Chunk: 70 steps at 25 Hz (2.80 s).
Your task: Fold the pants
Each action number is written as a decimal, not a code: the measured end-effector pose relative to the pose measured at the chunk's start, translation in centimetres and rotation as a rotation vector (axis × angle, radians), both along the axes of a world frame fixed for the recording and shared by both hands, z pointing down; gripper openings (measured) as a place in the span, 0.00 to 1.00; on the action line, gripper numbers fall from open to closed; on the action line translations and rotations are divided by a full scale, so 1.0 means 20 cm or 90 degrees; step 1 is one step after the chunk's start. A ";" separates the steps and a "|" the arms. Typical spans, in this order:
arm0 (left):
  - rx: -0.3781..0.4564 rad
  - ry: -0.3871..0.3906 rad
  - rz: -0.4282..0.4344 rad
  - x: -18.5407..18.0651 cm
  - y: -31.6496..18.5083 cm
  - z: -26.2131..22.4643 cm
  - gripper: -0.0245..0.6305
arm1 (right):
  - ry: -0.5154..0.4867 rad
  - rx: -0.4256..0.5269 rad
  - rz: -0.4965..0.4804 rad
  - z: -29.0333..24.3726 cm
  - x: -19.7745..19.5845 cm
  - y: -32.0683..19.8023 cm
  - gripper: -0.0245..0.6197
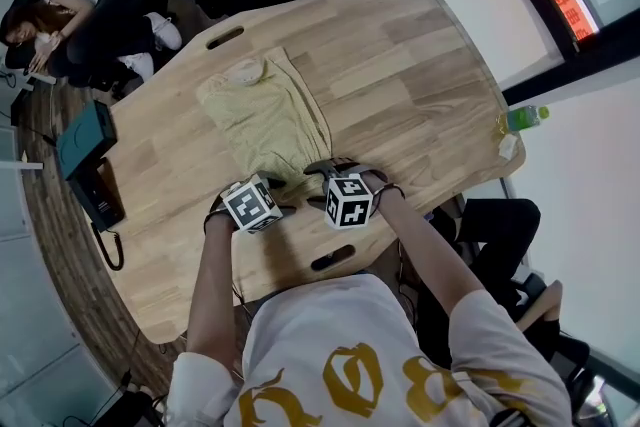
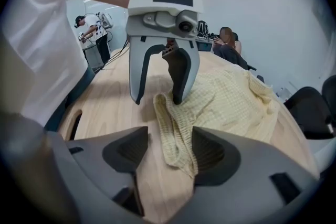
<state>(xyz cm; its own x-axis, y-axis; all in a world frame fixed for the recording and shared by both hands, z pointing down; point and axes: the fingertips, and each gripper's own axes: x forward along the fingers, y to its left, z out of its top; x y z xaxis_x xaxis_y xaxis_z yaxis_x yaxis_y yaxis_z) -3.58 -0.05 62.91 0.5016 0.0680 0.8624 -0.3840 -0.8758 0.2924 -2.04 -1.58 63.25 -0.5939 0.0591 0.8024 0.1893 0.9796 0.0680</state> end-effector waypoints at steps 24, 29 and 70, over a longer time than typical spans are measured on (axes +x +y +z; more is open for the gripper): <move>0.013 -0.062 -0.059 -0.05 -0.11 0.02 0.11 | -0.013 -0.036 0.095 -0.02 -0.04 -0.11 0.14; 0.074 -0.076 0.014 -0.03 -0.06 0.01 0.12 | -0.009 -0.060 0.109 -0.04 -0.04 -0.08 0.10; 0.000 0.032 0.012 -0.02 0.30 -0.67 0.10 | -0.060 -0.161 0.054 -0.75 0.00 0.27 0.10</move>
